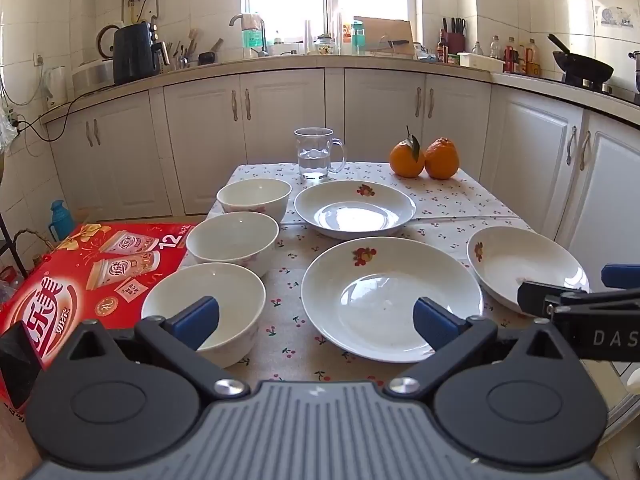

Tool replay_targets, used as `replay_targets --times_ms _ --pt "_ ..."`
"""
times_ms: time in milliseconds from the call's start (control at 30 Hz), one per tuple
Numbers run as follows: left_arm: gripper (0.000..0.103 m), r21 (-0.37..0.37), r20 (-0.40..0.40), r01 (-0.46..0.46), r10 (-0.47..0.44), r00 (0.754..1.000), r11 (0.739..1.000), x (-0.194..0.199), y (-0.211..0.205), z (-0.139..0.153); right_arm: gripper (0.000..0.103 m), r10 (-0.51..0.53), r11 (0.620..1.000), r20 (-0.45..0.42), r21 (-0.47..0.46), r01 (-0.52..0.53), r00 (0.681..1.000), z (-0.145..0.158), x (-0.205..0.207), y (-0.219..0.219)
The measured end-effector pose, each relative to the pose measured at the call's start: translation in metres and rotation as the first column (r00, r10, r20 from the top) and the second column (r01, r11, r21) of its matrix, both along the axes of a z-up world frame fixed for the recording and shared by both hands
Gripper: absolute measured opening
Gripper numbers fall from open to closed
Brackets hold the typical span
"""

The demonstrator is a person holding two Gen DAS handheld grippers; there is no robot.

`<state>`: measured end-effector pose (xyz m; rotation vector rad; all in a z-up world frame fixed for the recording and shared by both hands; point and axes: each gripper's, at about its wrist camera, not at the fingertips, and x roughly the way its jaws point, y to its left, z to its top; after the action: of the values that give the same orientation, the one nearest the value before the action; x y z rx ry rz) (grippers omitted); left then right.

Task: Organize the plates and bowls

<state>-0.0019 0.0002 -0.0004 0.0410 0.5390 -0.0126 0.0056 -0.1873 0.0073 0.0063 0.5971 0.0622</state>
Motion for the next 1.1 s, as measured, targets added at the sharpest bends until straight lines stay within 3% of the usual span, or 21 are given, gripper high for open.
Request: replay_targets --times_ms 1100 --pt "0.102 0.003 -0.001 -0.002 0.002 1.0 1.0 -0.003 -0.003 0.007 0.103 -0.007 1.0 0.033 -0.02 0.008 0.999 0.006 -0.008 0.001"
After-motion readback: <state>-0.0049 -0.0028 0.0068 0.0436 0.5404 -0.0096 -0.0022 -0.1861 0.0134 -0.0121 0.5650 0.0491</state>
